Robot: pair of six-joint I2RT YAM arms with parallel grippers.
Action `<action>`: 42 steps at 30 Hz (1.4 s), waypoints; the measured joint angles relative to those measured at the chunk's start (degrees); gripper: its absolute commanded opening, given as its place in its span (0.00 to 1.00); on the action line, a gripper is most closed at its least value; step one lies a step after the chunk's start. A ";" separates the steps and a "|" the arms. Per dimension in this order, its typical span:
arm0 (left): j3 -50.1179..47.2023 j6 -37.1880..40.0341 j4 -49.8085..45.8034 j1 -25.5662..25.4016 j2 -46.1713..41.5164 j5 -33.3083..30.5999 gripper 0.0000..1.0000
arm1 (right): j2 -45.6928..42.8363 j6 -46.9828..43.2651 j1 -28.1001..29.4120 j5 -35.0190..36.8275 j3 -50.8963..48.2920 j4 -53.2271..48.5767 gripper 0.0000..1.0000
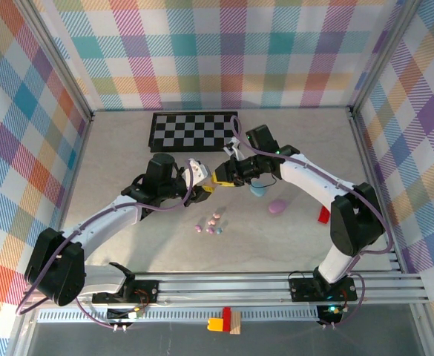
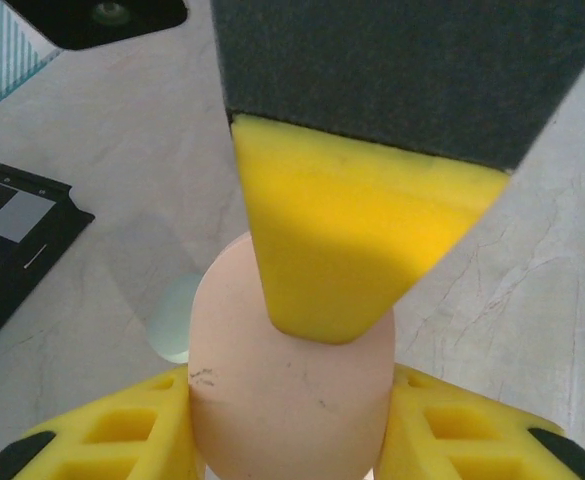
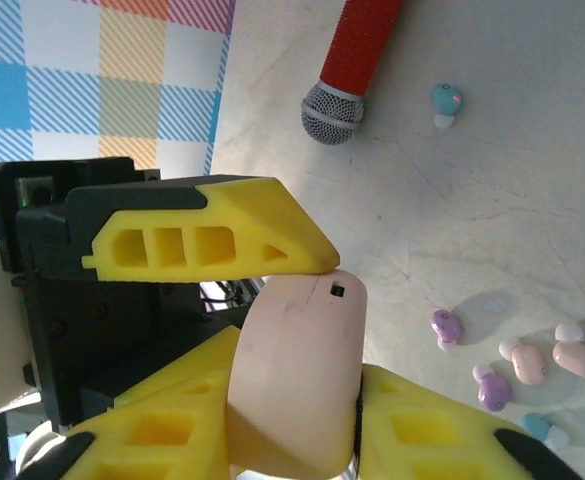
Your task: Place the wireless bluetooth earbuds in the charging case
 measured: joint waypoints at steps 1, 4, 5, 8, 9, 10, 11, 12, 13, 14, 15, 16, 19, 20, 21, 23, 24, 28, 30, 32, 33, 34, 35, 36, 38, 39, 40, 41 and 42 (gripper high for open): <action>0.00 0.00 -0.07 0.00 -0.02 -0.07 0.42 | 0.00 0.09 0.00 0.09 0.00 -0.02 0.22; -0.17 -0.24 0.50 -0.02 -0.02 -0.15 0.53 | -0.02 -0.04 0.00 0.42 0.00 0.09 0.20; -0.33 -0.35 1.01 -0.07 -0.07 -0.02 0.58 | -0.09 0.04 -0.04 0.63 -0.04 0.22 0.20; -1.77 -1.51 4.28 -0.09 -1.07 0.42 0.73 | -1.29 2.86 -1.20 -1.33 -2.19 4.66 0.19; -2.84 -2.29 6.12 -0.09 -1.88 0.63 0.78 | -2.23 4.26 -1.88 -2.56 -3.48 6.91 0.18; -4.00 -3.06 8.07 -0.09 -2.71 0.87 0.85 | -3.17 5.73 -2.58 -3.72 -4.63 8.85 0.18; -5.31 -4.13 10.49 -0.11 -3.58 1.16 0.93 | -4.22 7.34 -3.30 -5.05 -5.75 11.13 0.18; -6.82 -5.57 13.64 -0.13 -4.46 1.38 0.99 | -5.22 9.05 -3.93 -6.51 -6.69 13.68 0.18; -7.87 -6.51 16.15 -0.13 -4.92 1.79 1.00 | -6.10 11.06 -4.46 -7.91 -7.58 16.63 0.18; -9.11 -8.22 19.76 -0.15 -5.29 1.99 1.00 | -6.97 13.46 -5.09 -9.49 -8.50 20.02 0.18; -10.03 -9.64 23.15 -0.15 -5.33 2.12 1.00 | -7.80 16.39 -5.79 -11.19 -9.51 24.39 0.18; -10.86 -11.04 26.60 -0.15 -5.33 2.16 1.00 | -8.37 18.99 -6.29 -12.57 -10.14 27.71 0.17; -13.00 -14.53 36.76 -0.17 -5.25 2.21 1.00 | -9.84 26.73 -7.72 -16.24 -11.39 37.44 0.17; -13.18 -15.56 39.63 -0.17 -5.07 2.25 1.00 | -10.43 28.85 -8.20 -17.18 -11.56 39.65 0.17; -13.18 -16.68 42.66 -0.17 -4.74 2.38 0.98 | -11.08 30.82 -8.63 -18.12 -11.61 41.55 0.17; -12.92 -18.88 47.08 -0.17 -3.89 2.89 0.96 | -12.31 33.86 -9.29 -19.67 -11.61 44.48 0.17; -12.59 -20.11 48.96 -0.17 -3.17 3.32 0.96 | -12.85 35.43 -9.53 -20.26 -11.61 45.90 0.17; -10.71 -24.79 58.07 -0.20 1.44 5.29 0.95 | -13.92 43.98 -9.90 -21.70 -12.02 54.99 0.18; -10.43 -27.08 63.69 -0.28 4.13 6.23 0.92 | -13.77 49.66 -9.88 -21.70 -12.35 60.72 0.18; -9.86 -28.44 66.29 -0.46 5.95 6.86 0.90 | -13.35 54.71 -9.88 -21.55 -12.41 65.44 0.18; -9.53 -28.74 67.32 -0.61 6.56 7.19 0.89 | -13.16 56.81 -9.88 -21.38 -12.41 67.30 0.18; -9.14 -28.89 68.19 -0.83 7.02 7.19 0.89 | -13.03 58.55 -9.88 -21.16 -12.44 68.76 0.18; -8.57 -29.03 68.87 -1.11 7.39 7.30 0.88 | -12.85 60.19 -9.88 -21.03 -12.50 70.12 0.18; -7.89 -29.05 69.55 -1.49 7.80 7.41 0.87 | -12.72 61.57 -9.88 -20.94 -12.57 71.21 0.17; -6.36 -29.07 70.58 -2.12 8.59 7.72 0.86 | -12.41 63.65 -9.88 -20.57 -12.90 72.59 0.17; -5.55 -29.07 71.23 -2.43 9.05 7.82 0.85 | -12.24 64.46 -9.88 -20.46 -13.14 73.07 0.17; -4.92 -29.09 71.45 -2.64 9.38 8.02 0.84 | -12.02 65.26 -9.88 -20.37 -13.33 73.48 0.17; -4.31 -29.07 71.69 -2.78 9.73 8.24 0.83 | -11.67 65.79 -9.88 -20.20 -13.44 73.83 0.17; -3.76 -29.05 71.89 -2.95 10.03 8.41 0.82 | -11.41 66.36 -9.88 -20.06 -13.55 73.90 0.16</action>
